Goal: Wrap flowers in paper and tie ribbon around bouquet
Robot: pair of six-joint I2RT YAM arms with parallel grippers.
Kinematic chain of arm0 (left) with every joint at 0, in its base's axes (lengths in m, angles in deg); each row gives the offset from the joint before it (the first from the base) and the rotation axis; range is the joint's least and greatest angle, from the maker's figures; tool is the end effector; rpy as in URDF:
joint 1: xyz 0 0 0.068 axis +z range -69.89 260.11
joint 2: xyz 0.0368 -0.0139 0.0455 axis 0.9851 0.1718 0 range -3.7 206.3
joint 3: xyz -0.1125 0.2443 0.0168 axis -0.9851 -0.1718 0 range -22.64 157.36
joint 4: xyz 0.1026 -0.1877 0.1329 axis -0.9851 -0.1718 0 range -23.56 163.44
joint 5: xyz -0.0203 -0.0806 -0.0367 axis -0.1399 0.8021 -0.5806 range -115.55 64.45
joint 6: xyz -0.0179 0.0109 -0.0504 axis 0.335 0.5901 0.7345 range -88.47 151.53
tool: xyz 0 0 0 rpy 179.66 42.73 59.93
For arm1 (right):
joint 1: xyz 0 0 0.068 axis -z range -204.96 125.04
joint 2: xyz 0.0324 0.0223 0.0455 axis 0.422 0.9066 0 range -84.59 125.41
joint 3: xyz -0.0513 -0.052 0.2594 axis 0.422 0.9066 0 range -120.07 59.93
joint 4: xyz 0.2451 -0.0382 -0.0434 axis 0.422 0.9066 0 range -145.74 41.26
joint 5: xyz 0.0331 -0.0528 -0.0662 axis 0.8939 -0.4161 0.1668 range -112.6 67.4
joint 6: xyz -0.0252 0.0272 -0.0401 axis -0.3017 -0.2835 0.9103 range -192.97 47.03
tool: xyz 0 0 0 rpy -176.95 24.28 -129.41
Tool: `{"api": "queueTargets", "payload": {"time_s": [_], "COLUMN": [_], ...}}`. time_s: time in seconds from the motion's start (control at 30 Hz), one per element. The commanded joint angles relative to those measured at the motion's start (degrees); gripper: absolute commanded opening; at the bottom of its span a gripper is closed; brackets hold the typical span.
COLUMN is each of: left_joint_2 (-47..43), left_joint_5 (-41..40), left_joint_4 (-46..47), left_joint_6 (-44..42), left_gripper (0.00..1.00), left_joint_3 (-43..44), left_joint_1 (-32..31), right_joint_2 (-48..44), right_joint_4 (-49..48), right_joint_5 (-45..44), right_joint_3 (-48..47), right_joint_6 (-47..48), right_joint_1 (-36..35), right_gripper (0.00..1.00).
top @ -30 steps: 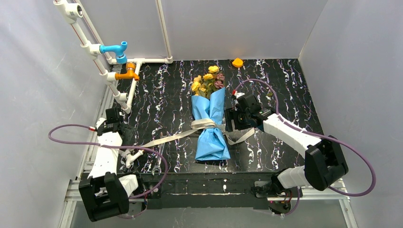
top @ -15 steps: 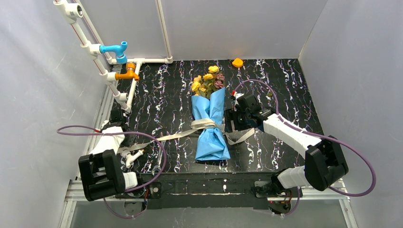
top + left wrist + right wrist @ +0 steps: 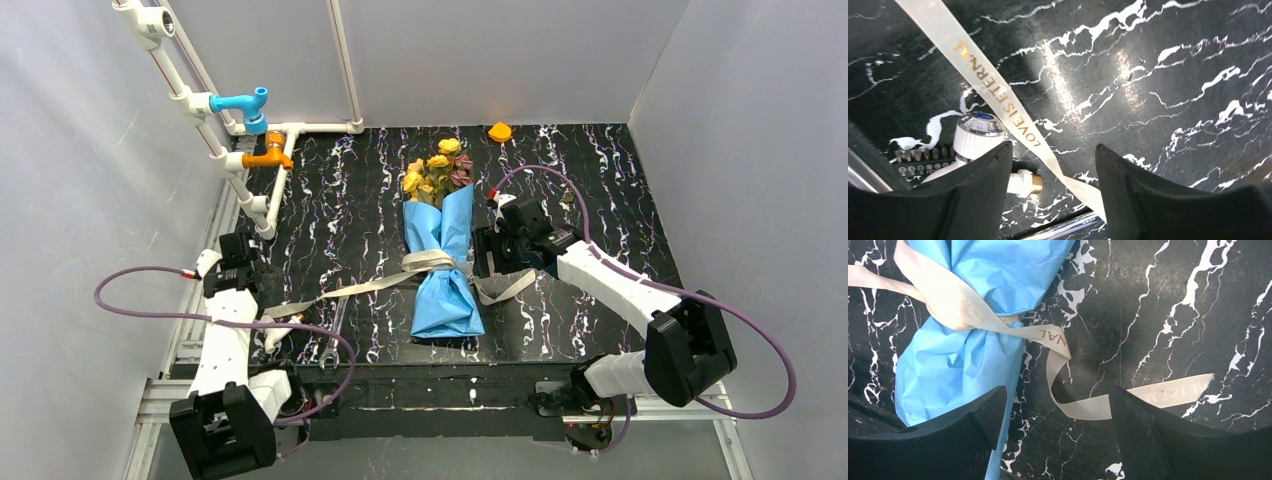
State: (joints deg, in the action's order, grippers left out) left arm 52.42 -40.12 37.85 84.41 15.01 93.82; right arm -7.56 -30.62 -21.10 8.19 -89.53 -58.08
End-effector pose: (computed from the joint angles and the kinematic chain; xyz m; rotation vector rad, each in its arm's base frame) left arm 0.1732 0.0518 0.2238 -1.4413 2.0080 0.0290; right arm 0.2255 0.1482 0.2362 -0.3709 2.4671 0.4067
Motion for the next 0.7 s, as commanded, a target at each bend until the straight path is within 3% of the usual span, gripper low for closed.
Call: {"api": "queueTargets", "payload": {"time_s": [0.0, 0.47, 0.57, 0.67], "left_joint_2": [-0.5, 14.0, 15.8, 17.7], "left_joint_5": [-5.9, 2.9, 2.7, 3.3], "left_joint_4": [-6.5, 2.4, 4.9, 6.8], "left_joint_6": [-0.7, 5.2, 5.2, 5.2], "left_gripper": [0.63, 0.63, 0.56, 0.42], "left_joint_3": [2.2, -0.6, -1.8, -2.6], "left_joint_1": [0.2, 0.3, 0.2, 0.2], "right_joint_2": [-1.4, -2.6, -2.5, -2.3], "right_joint_4": [-2.2, -2.2, -2.2, -2.1], "right_joint_5": [0.4, -0.4, -0.4, -0.4], "right_joint_3": [-1.2, 0.7, 0.6, 0.3], "right_joint_6": [-1.0, -0.6, -0.5, -0.2], "right_joint_1": [-0.2, -0.2, -0.2, -0.2], "right_gripper": [0.84, 0.85, 0.85, 0.85]}}
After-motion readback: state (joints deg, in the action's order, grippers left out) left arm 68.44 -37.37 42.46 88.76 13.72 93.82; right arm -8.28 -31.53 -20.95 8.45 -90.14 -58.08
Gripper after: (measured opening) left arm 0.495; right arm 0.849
